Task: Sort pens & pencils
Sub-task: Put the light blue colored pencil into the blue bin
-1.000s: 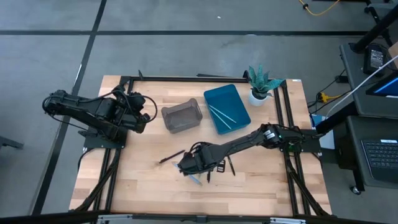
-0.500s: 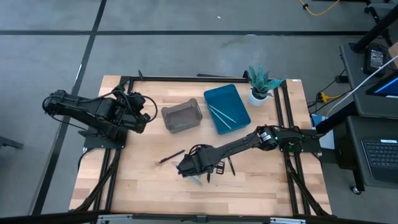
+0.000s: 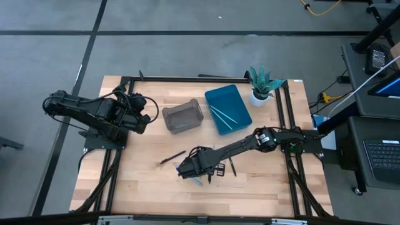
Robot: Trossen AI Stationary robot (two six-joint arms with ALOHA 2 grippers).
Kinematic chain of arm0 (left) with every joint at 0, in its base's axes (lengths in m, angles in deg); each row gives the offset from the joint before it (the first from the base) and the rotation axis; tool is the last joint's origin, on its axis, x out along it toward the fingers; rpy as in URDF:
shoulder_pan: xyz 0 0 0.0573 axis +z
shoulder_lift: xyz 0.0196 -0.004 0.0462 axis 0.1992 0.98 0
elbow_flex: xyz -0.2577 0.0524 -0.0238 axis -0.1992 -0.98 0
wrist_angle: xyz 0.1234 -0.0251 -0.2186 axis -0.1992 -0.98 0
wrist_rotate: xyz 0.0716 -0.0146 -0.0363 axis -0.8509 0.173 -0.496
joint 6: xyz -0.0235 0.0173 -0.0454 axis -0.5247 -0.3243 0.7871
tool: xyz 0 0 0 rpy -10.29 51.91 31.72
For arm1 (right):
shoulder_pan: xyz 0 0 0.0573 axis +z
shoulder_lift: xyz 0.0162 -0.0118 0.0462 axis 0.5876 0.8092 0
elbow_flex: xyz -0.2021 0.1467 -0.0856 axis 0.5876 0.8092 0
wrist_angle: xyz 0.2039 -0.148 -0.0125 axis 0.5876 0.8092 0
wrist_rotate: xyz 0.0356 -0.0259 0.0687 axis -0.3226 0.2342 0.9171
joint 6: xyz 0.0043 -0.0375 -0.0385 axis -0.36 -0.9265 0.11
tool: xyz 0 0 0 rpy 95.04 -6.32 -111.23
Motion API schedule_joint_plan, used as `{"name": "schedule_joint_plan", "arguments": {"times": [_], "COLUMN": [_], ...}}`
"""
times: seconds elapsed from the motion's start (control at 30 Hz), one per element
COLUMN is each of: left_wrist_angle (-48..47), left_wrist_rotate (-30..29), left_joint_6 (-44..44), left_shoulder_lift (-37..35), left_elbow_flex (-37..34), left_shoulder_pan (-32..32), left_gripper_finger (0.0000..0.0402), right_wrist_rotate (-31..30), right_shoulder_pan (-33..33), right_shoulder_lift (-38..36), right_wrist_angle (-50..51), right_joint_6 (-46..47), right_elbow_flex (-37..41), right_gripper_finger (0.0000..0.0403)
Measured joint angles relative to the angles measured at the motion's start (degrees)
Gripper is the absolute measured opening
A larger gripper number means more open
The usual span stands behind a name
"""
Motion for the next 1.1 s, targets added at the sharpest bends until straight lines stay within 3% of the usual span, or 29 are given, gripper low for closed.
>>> {"name": "schedule_joint_plan", "arguments": {"times": [0.37,0.6,1.1], "left_wrist_angle": [-0.03,-0.06,-0.04], "left_wrist_rotate": [0.02,0.07,-0.28], "left_joint_6": [-0.22,-0.24,-0.24], "left_shoulder_lift": [0.01,0.00,0.00], "left_elbow_flex": [0.02,0.02,0.02], "left_shoulder_pan": [0.00,0.00,0.00], "left_gripper_finger": [0.0041,0.0041,0.0041], "right_wrist_rotate": [0.02,2.55,2.69], "right_shoulder_pan": [-0.41,-0.43,-0.98], "right_shoulder_lift": [-0.05,-0.52,-0.31], "right_wrist_angle": [-0.36,-7.33,-7.50], "right_joint_6": [-0.15,-0.15,-0.52], "right_elbow_flex": [0.93,6.23,6.01], "right_gripper_finger": [0.0116,0.0116,0.0101]}}
